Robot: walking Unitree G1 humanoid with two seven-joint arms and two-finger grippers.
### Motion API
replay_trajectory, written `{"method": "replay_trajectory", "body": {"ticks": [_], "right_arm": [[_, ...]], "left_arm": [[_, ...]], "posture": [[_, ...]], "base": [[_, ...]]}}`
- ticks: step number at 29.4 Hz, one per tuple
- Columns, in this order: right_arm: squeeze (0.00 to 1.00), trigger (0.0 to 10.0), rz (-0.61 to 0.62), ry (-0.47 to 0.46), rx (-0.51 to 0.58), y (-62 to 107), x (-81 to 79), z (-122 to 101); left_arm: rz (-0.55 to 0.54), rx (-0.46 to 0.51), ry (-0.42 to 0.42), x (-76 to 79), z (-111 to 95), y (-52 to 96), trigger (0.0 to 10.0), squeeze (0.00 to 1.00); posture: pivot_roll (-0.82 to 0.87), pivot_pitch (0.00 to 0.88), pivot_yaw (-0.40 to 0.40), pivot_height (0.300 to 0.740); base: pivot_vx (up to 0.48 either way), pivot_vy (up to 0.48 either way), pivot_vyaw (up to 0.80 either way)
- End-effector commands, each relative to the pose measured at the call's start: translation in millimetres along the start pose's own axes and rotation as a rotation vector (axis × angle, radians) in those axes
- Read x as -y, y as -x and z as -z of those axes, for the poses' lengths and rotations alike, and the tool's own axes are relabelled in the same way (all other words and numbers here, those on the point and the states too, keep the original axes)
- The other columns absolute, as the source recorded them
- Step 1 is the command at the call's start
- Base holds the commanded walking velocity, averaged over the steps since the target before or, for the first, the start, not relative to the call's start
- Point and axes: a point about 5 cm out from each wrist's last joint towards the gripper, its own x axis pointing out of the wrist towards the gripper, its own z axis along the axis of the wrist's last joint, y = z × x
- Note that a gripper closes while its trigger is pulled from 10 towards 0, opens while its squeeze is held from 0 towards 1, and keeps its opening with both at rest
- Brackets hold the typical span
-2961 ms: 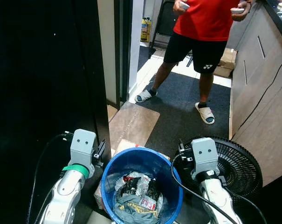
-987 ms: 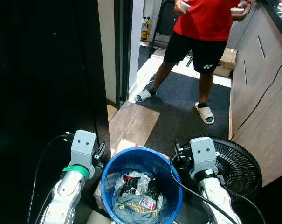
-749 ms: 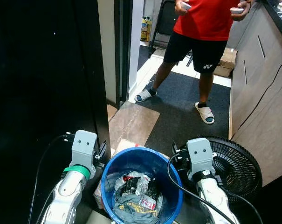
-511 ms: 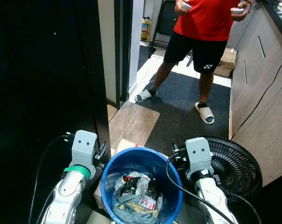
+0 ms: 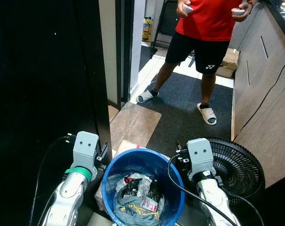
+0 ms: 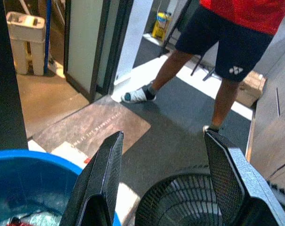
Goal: Clothes washing
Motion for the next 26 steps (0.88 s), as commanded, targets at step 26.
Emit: {"method": "replay_trajectory", "body": {"ticks": [26], "right_arm": [[0.00,10.0,-0.117,-0.280,-0.161,-0.9,-31.5,24.3]], "left_arm": [[0.079,-0.110,0.080,23.7,17.9,-23.2,10.0,0.00]], "posture": [[0.05,0.024,0.044,0.740]], "base": [[0.000,0.000,0.00]]}}
